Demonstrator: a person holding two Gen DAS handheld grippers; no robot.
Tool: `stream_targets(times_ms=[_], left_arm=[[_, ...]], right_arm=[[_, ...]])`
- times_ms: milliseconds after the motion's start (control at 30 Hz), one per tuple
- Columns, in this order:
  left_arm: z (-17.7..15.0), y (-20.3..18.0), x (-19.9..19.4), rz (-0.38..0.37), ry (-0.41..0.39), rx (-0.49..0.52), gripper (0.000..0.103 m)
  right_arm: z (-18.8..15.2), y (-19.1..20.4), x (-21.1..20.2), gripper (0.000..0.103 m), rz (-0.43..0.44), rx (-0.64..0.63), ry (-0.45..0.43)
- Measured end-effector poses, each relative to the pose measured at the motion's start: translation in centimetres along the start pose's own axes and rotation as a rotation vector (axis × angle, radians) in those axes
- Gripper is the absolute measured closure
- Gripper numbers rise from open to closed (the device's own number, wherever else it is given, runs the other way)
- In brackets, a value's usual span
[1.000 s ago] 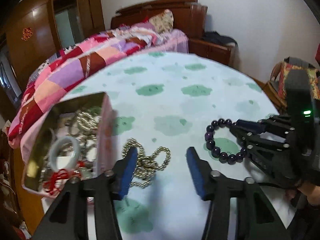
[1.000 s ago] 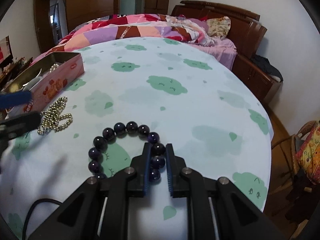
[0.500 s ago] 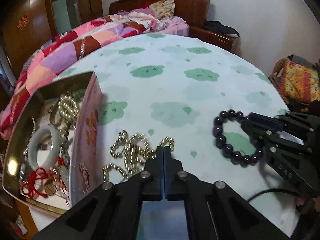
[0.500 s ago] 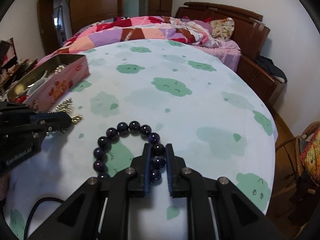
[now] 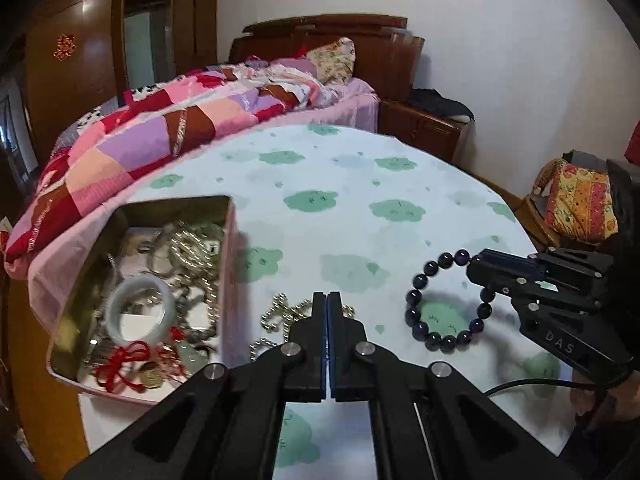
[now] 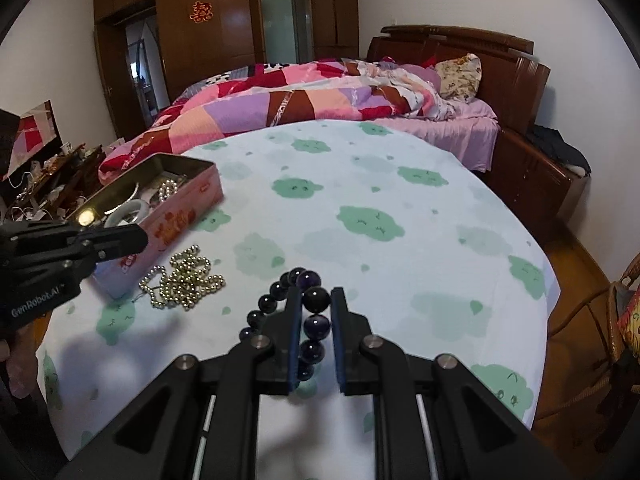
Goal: Organize jewelry
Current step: 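Carry the gold chain into the tin with the left gripper while the right carries the bead bracelet in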
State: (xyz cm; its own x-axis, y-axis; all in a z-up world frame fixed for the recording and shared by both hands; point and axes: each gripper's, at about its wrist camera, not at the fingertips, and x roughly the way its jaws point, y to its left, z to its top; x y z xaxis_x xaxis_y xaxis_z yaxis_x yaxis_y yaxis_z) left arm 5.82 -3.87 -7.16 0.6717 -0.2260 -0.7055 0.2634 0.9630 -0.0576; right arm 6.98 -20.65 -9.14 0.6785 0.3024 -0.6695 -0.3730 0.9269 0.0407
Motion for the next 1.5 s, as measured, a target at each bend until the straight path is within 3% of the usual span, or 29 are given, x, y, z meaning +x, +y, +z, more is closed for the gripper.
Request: stream_targets(times_ms=[67, 133, 200, 233, 300, 433, 700, 933, 1033, 1133, 1367, 1433, 1467, 1500], left_arm=[[-0.1, -0.4, 1.0, -0.002, 0.040, 0.007, 0.099], [-0.4, -0.9, 1.8, -0.023, 0.057, 0.021, 0.083], [-0.6, -1.3, 2.4, 0.011, 0.062, 0.031, 0.039], [-0.7, -1.4, 2.6, 0.015, 0.053, 0.034, 0.035], [-0.7, -1.6, 2.9, -0.014, 0.056, 0.041, 0.035], [-0.7, -1.6, 4.1, 0.002, 0.084, 0.044, 0.035], [-0.6, -2.1, 5.8, 0.115, 0.109, 0.105, 0.035], [-1.1, -3.2, 5.8, 0.202, 0.085, 0.174, 0.035], [-0.9, -3.4, 5.0, 0.165, 0.056, 0.165, 0.035], [-0.9, -3.2, 5.7, 0.070, 0.118, 0.118, 0.036], [-0.9, -1.8, 6.6, 0.068, 0.138, 0.050, 0.040], [-1.0, -2.2, 6.4, 0.079, 0.135, 0.069, 0.067], [-1.1, -2.1, 6.3, 0.027, 0.142, 0.055, 0.088], [-1.2, -2.3, 6.3, 0.025, 0.147, 0.062, 0.092]], right_arm=[[-0.3, -0.1, 0.6, 0.087, 0.001, 0.006, 0.015], [-0.7, -0.5, 1.3, 0.087, 0.009, 0.019, 0.032], [-0.9, -0.8, 1.5, 0.087, 0.013, 0.030, 0.039], [-0.9, -0.9, 1.4, 0.087, 0.015, 0.034, 0.040], [-1.0, -1.2, 1.4, 0.087, 0.018, 0.043, 0.041], [-1.1, -1.3, 1.4, 0.087, 0.025, 0.052, 0.040], [-1.3, -1.5, 1.9, 0.086, 0.035, 0.066, 0.055], [-1.4, -1.4, 1.9, 0.086, 0.038, 0.066, 0.057], [-1.4, -1.4, 1.9, 0.086, 0.038, 0.066, 0.057], [-1.4, -1.4, 1.9, 0.086, 0.036, 0.066, 0.058], [-1.4, -1.4, 1.9, 0.086, 0.038, 0.067, 0.057], [-1.4, -1.4, 1.9, 0.086, 0.039, 0.067, 0.057], [-1.4, -1.4, 1.8, 0.086, 0.039, 0.067, 0.056], [-1.3, -1.4, 1.9, 0.086, 0.039, 0.066, 0.055]])
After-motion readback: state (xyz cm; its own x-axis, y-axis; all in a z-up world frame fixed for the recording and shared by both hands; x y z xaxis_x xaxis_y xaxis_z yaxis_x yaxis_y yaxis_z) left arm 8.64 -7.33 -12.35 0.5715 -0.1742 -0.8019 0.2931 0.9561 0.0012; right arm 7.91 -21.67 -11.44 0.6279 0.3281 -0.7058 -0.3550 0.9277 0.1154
